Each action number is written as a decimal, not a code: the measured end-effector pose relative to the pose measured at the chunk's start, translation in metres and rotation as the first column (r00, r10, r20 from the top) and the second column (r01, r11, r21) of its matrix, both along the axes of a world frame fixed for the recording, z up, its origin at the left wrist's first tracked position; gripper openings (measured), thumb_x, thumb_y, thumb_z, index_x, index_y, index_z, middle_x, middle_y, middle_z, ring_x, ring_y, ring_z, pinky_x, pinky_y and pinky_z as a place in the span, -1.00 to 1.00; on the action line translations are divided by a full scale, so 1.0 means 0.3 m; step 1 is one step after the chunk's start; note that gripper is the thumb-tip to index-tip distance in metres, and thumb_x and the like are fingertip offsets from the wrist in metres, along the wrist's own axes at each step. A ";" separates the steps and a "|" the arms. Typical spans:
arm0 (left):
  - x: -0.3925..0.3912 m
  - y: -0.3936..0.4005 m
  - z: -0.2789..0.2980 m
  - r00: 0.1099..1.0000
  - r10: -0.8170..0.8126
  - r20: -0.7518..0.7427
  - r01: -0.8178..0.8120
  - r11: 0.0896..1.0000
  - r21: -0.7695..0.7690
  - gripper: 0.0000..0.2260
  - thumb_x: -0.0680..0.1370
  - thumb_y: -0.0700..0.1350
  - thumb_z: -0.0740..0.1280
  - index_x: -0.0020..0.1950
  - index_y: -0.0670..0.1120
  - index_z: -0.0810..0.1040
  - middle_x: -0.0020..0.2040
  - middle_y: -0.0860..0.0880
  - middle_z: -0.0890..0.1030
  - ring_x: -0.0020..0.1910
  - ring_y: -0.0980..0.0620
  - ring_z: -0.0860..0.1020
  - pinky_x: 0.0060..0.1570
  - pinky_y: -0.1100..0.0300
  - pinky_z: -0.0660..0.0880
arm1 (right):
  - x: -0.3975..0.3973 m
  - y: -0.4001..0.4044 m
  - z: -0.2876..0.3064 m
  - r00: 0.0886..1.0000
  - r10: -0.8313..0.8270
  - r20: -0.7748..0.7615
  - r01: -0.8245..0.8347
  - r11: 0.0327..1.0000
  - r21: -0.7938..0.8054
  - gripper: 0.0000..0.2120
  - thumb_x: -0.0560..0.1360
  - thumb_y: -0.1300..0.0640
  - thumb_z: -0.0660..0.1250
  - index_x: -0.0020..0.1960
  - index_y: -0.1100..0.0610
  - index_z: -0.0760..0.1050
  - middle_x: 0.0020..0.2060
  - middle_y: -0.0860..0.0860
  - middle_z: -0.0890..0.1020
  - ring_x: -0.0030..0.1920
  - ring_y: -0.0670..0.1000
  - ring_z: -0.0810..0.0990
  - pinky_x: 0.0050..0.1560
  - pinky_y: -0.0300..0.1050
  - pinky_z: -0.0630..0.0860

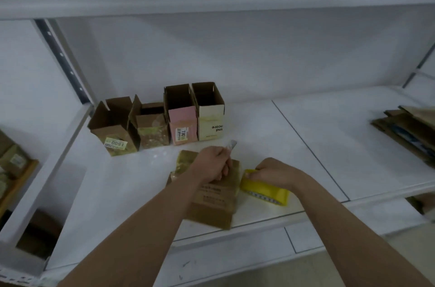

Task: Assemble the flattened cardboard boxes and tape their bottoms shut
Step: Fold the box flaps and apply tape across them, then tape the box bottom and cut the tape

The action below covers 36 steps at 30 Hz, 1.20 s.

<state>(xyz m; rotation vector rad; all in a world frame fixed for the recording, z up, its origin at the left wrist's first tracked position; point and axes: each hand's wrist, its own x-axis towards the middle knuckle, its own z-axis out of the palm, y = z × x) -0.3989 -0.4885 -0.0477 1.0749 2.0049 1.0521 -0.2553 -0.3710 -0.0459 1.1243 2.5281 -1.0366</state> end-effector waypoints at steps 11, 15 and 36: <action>-0.003 -0.021 -0.005 0.984 -0.110 -0.141 0.107 0.994 -0.023 -0.60 0.67 0.10 0.05 -0.22 -0.08 0.47 -0.38 0.06 0.54 -0.45 0.14 0.46 -0.28 0.24 0.43 | 0.032 0.032 0.010 0.965 0.004 0.264 -0.069 0.969 0.239 -0.52 0.53 -0.27 0.23 0.35 -0.06 0.45 0.34 -0.06 0.47 0.33 0.03 0.44 0.31 0.02 0.39; 0.018 -0.034 0.059 0.910 -0.324 -0.258 0.262 0.933 -0.245 -0.60 0.66 0.11 0.07 -0.27 -0.02 0.47 -0.25 0.01 0.55 -0.23 0.03 0.54 -0.08 0.15 0.43 | 0.059 0.041 0.019 0.995 0.000 0.104 -0.012 0.993 0.115 -0.76 0.53 -0.11 0.31 0.13 -0.10 0.63 0.20 -0.08 0.60 0.23 0.00 0.53 0.28 0.00 0.44; 0.241 0.137 0.124 0.497 -0.659 -0.565 -0.111 0.598 -0.794 -0.70 0.62 -0.05 0.08 0.23 -0.02 0.53 0.00 -0.01 0.52 -0.02 -0.06 0.49 -0.13 0.14 0.38 | 0.158 -0.055 -0.019 0.960 -0.235 -0.149 0.270 0.916 0.295 -0.79 0.55 -0.10 0.24 0.06 -0.15 0.63 0.07 -0.10 0.66 0.06 0.03 0.62 -0.04 -0.15 0.46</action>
